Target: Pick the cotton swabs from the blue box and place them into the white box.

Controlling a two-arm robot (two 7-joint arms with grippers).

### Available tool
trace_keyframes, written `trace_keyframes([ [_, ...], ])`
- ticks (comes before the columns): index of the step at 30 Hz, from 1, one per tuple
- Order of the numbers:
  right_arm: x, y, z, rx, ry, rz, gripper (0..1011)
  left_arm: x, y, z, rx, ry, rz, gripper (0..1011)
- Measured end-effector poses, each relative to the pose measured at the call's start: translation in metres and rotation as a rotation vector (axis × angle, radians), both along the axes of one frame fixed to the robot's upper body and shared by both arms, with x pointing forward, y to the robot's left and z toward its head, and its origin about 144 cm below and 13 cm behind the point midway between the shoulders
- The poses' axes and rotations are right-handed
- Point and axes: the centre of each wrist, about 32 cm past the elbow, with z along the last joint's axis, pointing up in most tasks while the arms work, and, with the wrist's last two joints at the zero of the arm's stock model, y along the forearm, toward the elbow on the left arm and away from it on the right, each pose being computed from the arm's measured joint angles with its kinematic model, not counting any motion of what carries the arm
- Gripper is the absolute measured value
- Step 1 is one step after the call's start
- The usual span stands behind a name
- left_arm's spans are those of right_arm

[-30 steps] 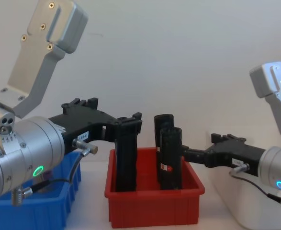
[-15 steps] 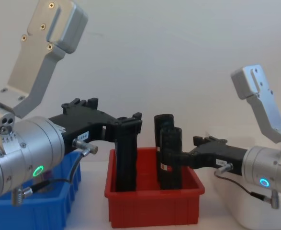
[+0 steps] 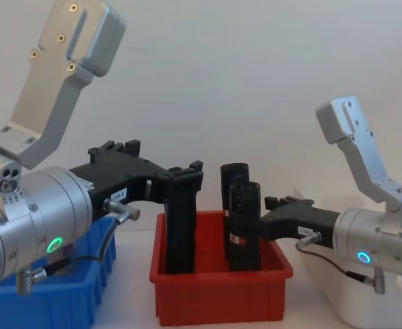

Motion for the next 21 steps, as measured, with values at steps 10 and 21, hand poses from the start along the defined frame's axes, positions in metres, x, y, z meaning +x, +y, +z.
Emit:
trace_keyframes([
  [10,0.009,0.002,-0.001,0.001,0.006,0.020,601,0.000,0.000,0.000,0.000,0.000,0.000,999],
  [21,0.011,0.002,0.003,0.022,-0.014,0.035,482,0.000,0.000,0.000,0.000,0.000,0.000,1000],
])
